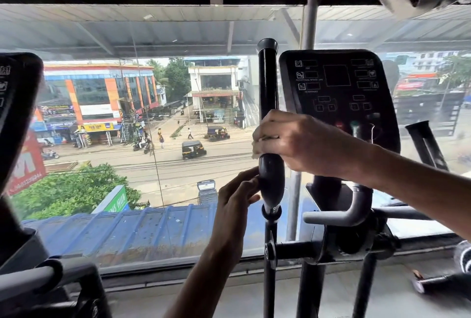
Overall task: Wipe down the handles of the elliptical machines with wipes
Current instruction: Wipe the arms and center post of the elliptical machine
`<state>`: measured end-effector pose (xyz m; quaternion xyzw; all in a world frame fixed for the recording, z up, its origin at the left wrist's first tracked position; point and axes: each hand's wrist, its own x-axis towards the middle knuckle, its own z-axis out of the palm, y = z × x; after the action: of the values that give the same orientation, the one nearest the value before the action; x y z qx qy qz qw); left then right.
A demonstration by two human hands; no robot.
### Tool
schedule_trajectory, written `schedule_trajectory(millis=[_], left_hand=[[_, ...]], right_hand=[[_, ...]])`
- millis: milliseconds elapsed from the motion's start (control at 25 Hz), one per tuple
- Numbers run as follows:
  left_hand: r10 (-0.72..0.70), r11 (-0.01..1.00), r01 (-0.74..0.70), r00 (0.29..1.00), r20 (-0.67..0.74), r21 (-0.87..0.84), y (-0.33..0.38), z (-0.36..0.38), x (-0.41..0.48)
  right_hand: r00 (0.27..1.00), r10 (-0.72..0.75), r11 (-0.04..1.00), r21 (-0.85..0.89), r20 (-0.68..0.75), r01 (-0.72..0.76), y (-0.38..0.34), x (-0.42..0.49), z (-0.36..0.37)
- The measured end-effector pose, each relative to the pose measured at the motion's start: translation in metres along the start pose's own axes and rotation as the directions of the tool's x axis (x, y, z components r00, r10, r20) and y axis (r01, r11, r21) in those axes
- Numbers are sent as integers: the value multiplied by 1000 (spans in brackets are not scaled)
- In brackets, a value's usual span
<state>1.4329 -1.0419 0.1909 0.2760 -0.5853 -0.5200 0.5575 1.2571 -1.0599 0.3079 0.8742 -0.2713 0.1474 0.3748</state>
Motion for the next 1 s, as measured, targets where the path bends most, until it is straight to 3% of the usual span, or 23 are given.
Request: schedule_trajectory(millis=[120,240,400,520,640,760,920,1000], left_hand=[[2,1000,-2,1000,-5,1,0,0,-1],[19,1000,-19,1000,17,15,-5,-4,1],[32,999,-33,998,49,29,-6,-5,0],[44,998,-46,997,57,32,-4,-5,1],[27,999,-29,998,60,32,-3,-6,2],[22,999,-24,997,77,30,1,-6,1],[7,1000,-8,996,85,8,1,-5,1],[7,1000,-7,995,102,7,3,-6,-1]], right_hand=[[978,152,988,37,-145,-148,-13,-13,5],[979,85,996,39,-183,-80,-36,-30,18],[899,247,969,76,-360,-236,-52,-51,30],[891,239,969,42,-385,-242,-71,-58,42],[812,406,914,162,-419,-373,-79,-54,40],[836,360,932,123,-414,-340,-89,-53,43],[789,432,897,121,-437,-424,-87,-46,41],[837,380,922,86,-395,-378,-89,-43,39]])
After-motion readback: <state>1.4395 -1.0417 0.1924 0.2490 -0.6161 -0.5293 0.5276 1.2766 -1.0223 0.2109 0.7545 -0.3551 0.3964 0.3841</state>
